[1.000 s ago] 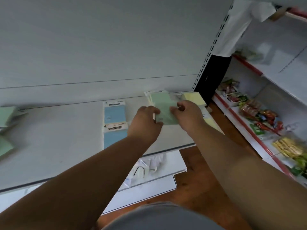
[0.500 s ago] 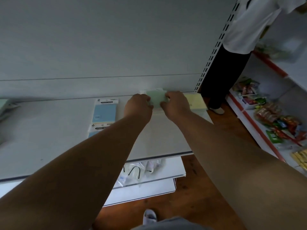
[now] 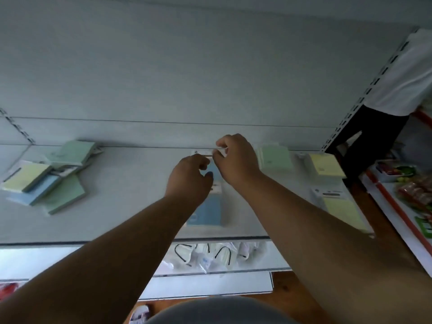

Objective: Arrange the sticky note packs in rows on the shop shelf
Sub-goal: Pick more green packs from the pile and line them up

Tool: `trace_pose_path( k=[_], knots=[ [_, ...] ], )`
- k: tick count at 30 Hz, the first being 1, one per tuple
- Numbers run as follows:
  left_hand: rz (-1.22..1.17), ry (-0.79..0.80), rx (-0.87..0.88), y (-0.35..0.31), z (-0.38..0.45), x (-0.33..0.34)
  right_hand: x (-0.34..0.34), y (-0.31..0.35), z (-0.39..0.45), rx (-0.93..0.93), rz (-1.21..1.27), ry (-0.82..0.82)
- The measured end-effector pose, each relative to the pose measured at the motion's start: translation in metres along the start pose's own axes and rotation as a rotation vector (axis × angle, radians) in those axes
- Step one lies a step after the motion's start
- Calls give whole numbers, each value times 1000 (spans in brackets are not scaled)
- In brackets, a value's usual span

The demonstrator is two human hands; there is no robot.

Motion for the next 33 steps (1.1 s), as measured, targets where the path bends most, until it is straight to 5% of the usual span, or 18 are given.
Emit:
trace_pose_path(
  k=[11, 18, 26, 33],
  knots=[
    [68, -206, -249, 199, 4, -181, 177, 195, 12, -108, 55, 293],
    [-361, -44, -504, 246, 32, -222, 250, 236, 52, 26, -174, 519],
    [-439, 27, -517, 255, 48, -222, 246, 227, 49, 212, 2, 332],
    [-230, 2, -325, 224, 40, -212, 186, 209, 19, 352, 661, 176]
  ],
)
Point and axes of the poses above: each hand's wrist, its own z-axis towards the middle knuckle, its own x-axis out of the palm, y = z × x, the point moved 1 cm from there along z, towards the middle knuckle
